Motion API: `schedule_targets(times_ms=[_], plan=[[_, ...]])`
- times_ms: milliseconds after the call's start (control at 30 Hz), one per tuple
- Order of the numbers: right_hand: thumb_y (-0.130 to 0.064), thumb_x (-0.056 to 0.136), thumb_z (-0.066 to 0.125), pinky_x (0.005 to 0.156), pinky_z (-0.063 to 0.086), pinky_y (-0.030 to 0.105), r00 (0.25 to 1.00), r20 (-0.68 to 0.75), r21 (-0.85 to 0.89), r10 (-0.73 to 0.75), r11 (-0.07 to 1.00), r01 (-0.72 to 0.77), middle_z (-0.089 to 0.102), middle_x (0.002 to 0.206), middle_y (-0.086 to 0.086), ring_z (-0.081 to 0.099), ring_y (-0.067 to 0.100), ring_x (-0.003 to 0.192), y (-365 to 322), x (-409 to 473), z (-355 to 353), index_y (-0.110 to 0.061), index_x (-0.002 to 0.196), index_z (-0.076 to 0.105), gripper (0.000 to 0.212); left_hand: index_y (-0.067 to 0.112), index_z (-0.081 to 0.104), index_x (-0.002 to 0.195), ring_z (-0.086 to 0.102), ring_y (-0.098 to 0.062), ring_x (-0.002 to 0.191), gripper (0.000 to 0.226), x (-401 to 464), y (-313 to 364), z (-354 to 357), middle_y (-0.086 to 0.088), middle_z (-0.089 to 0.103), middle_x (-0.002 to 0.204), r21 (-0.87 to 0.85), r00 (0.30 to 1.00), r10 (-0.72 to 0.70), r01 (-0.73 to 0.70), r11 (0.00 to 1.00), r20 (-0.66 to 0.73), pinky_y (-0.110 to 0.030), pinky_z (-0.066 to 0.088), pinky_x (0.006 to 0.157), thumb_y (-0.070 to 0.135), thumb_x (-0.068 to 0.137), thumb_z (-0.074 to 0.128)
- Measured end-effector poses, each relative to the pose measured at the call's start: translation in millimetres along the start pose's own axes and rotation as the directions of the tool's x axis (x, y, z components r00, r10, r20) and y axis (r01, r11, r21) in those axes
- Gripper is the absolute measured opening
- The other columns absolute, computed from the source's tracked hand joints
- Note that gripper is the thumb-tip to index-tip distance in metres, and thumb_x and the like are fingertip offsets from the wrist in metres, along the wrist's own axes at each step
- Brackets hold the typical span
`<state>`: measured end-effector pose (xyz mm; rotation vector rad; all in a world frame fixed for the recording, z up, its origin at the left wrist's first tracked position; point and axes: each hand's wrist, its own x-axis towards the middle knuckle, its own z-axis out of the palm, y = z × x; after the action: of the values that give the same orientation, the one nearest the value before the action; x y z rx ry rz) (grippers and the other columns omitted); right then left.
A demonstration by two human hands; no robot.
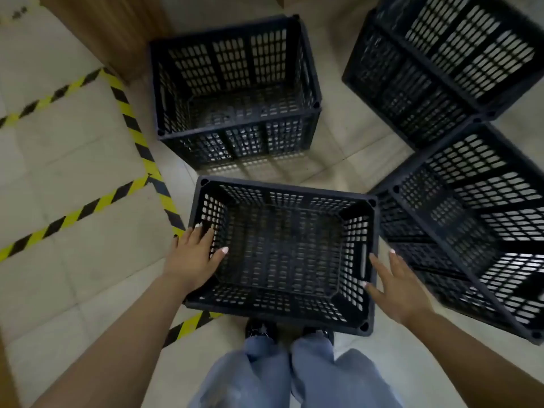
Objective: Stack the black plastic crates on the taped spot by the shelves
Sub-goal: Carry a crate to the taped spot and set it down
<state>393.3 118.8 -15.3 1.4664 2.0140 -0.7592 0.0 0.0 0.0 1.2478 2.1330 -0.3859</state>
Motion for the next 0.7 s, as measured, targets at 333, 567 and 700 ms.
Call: schedule_targets(times_ms=[333,567,700], plan=[[-0.044,0.094,0.048,0.112,0.028,0.038,0.991,-0.113,0.002,0.075,0.997,-0.075,-0.014,0.157,0.018,-0.001,0.032,0.147,18.8,60.7,80.7,-0.029,0.151,-0.007,0.08,0.027,0.003,0.152,-0.004,-0.035,0.146,0.072,56.4,-37.7,82.0,-0.015,-0.011,0.159,0.012,0.988,-0.152,0.152,0.988,0.004,-0.05,0.014,0.115,0.062,0.093,0.024],[-0.016,0.093,0.055,0.095,0.043,0.038,0.986,-0.108,0.108,0.128,0.987,-0.116,-0.016,0.156,0.019,0.024,0.038,0.14,12.3,78.7,92.7,-0.034,0.148,-0.012,0.088,0.028,0.01,0.152,0.008,-0.04,0.143,0.076,78.9,-42.7,94.5,-0.011,-0.024,0.156,-0.2,0.983,-0.182,0.176,0.964,-0.014,-0.047,0.023,0.114,0.059,0.09,0.042],[0.007,0.084,0.047,0.074,0.046,0.029,0.987,-0.109,0.123,0.119,0.987,-0.106,-0.007,0.153,0.022,0.056,0.034,0.101,10.3,81.2,89.7,-0.037,0.143,-0.023,0.102,0.032,0.022,0.149,0.018,-0.044,0.138,0.072,82.7,-42.9,96.1,-0.011,-0.014,0.159,-0.253,0.972,-0.226,0.202,0.946,-0.07,-0.046,0.024,0.11,0.06,0.088,0.046]])
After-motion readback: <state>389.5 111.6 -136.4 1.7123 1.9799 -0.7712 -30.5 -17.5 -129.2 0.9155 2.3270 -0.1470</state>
